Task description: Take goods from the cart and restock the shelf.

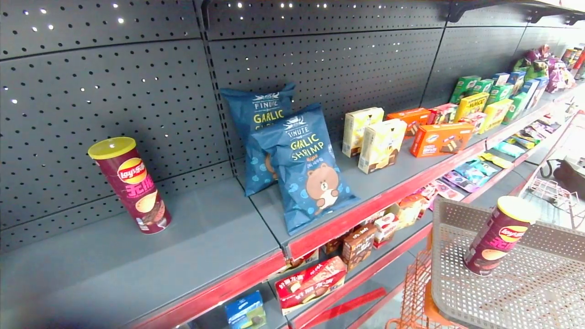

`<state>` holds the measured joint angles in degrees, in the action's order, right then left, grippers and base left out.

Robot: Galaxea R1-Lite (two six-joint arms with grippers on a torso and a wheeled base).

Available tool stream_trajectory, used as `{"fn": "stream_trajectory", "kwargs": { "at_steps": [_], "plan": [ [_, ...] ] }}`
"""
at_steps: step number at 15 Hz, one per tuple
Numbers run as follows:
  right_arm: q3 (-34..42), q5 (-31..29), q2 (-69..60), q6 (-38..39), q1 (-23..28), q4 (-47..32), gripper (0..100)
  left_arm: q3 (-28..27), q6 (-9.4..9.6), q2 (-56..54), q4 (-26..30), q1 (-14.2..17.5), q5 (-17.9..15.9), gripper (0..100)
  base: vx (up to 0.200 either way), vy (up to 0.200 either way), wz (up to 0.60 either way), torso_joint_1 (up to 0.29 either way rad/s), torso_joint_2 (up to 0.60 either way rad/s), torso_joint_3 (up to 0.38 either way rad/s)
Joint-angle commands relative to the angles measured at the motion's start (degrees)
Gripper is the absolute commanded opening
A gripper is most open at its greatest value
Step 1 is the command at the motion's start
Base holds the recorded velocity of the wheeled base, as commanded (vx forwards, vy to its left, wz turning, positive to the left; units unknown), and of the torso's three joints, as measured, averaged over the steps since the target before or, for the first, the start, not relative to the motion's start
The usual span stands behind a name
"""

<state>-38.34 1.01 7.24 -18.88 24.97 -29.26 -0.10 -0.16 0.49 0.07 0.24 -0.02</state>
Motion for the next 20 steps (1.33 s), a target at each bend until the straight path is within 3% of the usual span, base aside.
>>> {"fn": "stream_trajectory", "kwargs": {
  "at_steps": [1, 9, 11, 12, 15, 17, 18, 19, 20],
  "plan": [
    [0.02, 0.04, 0.14, -0.01, 0.08, -0.01, 100, 0.01, -0.02, 0.04, 0.01, 0.02, 0.02, 100, 0.0, 0.0, -0.6, 0.002, 0.01, -0.002],
    [1.25, 0.83, 5.85, 0.95, -0.09, 1.48, 100, 0.01, -0.11, 0.04, 0.01, 0.02, 0.11, 100, 0.0, 0.0, -0.07, 0.0, 0.0, 0.0],
    [3.53, 0.83, 12.53, 4.21, 0.35, 8.87, 100, 0.01, -0.11, 0.04, 0.01, 0.02, 0.11, 100, 0.0, 0.0, 0.0, 0.0, 0.0, 0.0],
    [7.75, 1.27, 19.13, 6.05, -0.44, 17.39, 100, 0.01, -0.11, 0.04, 0.01, 0.02, 0.11, 100, 0.0, 0.0, 0.0, 0.0, 0.0, 0.0],
    [15.66, 3.21, 30.55, 11.15, -5.45, 33.56, 100, 0.01, -0.11, 0.04, 0.01, 0.02, 0.11, 100, 0.0, 0.0, 0.0, 0.0, 0.0, 0.0],
    [20.67, 3.21, 34.42, 12.73, -10.9, 36.55, 100, 0.01, -0.11, 0.04, 0.01, 0.02, 0.11, 100, 0.0, 0.0, 0.0, 0.0, 0.0, 0.0],
    [24.8, 3.03, 37.14, 15.63, -19.78, 40.24, 100, 0.01, -0.11, 0.04, 0.01, 0.02, 0.11, 100, 0.0, 0.0, 0.0, 0.0, 0.0, 0.0],
    [25.86, 2.94, 37.58, 17.39, -23.91, 40.77, 100, 0.01, -0.11, 0.04, 0.01, 0.02, 0.11, 100, 0.0, 0.0, 0.0, 0.0, 0.0, 0.0],
    [26.83, 2.59, 37.93, 16.07, -24.0, 39.63, 100, 0.01, -0.11, 0.04, 0.01, 0.02, 0.11, 100, 0.0, 0.0, 0.0, 0.0, 0.0, 0.0]
  ]
}}
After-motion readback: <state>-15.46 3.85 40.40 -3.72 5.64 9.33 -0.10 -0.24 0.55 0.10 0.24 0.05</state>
